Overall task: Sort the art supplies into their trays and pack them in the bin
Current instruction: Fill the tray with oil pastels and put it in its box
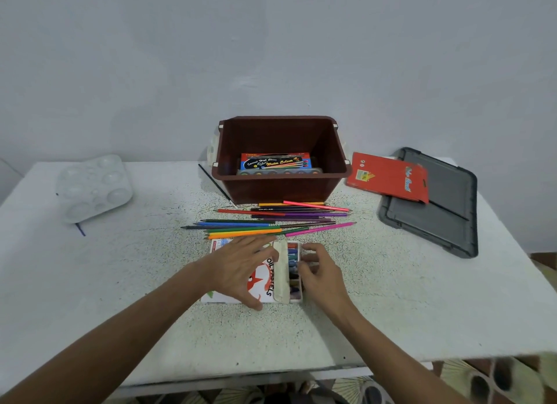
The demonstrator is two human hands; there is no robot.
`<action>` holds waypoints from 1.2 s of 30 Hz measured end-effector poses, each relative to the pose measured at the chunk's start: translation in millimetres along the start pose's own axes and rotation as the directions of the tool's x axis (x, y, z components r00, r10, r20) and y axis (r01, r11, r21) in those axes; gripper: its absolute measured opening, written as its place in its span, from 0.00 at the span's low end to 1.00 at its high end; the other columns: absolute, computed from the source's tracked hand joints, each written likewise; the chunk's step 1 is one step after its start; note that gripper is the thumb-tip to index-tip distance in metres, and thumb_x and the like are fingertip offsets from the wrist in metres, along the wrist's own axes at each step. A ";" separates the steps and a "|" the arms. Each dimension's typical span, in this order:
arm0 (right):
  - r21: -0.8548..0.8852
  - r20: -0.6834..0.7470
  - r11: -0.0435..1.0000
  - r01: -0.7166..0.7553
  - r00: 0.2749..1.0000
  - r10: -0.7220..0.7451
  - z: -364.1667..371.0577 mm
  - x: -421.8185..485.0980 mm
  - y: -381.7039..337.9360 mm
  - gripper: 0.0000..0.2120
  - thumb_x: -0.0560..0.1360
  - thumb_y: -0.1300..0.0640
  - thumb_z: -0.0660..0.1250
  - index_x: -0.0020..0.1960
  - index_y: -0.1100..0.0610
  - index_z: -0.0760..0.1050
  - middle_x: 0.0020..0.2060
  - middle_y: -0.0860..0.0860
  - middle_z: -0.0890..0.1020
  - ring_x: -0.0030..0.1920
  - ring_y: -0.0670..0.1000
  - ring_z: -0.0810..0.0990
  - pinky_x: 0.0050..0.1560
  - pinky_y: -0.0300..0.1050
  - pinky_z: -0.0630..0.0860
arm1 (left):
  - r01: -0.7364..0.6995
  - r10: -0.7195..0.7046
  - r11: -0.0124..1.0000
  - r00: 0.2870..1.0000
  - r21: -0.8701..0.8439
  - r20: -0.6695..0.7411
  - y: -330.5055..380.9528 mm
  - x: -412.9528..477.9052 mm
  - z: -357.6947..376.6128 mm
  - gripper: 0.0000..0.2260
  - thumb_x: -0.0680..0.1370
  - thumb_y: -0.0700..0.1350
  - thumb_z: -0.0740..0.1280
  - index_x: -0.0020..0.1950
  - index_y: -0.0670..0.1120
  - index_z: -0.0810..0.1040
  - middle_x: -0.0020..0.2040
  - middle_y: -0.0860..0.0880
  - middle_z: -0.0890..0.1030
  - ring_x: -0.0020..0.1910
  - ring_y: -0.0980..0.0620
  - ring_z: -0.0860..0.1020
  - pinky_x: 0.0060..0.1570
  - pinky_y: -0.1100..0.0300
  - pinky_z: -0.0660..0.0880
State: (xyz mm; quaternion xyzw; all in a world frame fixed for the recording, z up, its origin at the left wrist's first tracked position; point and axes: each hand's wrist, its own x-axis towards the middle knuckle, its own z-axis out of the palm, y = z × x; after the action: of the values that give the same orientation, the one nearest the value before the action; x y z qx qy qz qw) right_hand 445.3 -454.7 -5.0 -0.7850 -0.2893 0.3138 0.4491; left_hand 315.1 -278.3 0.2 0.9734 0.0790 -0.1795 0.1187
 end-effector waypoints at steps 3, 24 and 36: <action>0.065 0.018 0.997 -0.048 0.999 0.047 2.7 -0.7 -3.5 0.14 0.80 0.61 0.63 0.63 0.48 0.71 0.50 0.45 0.81 0.44 0.43 0.83 0.38 0.41 0.82 | -0.004 0.004 1.000 1.000 -0.004 -0.013 -0.4 0.6 -0.1 0.42 0.66 0.73 0.69 0.73 0.58 0.57 0.81 0.51 0.49 0.78 0.49 0.50 0.75 0.50 0.50; 0.015 0.151 1.000 0.002 0.989 -0.005 8.7 0.1 -18.2 0.18 0.82 0.58 0.58 0.71 0.46 0.63 0.58 0.41 0.75 0.59 0.47 0.77 0.63 0.53 0.76 | -0.045 0.043 0.998 0.998 -0.038 -0.035 1.7 1.7 -2.2 0.40 0.66 0.69 0.72 0.71 0.57 0.61 0.79 0.50 0.55 0.77 0.49 0.54 0.74 0.52 0.53; 0.086 0.119 0.996 -0.022 0.993 0.011 8.1 -3.5 -14.0 0.19 0.82 0.61 0.57 0.67 0.42 0.63 0.59 0.46 0.80 0.55 0.49 0.81 0.52 0.48 0.81 | -0.051 0.048 0.998 0.997 -0.044 -0.064 0.8 1.7 1.8 0.39 0.66 0.70 0.72 0.70 0.57 0.62 0.79 0.50 0.55 0.76 0.49 0.54 0.73 0.53 0.54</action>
State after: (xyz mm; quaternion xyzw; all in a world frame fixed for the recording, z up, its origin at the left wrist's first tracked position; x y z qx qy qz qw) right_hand 434.6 -447.0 5.0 -0.7469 -0.2948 0.3759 0.4625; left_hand 316.2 -279.4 -1.9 0.9773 0.0628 -0.1439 0.1425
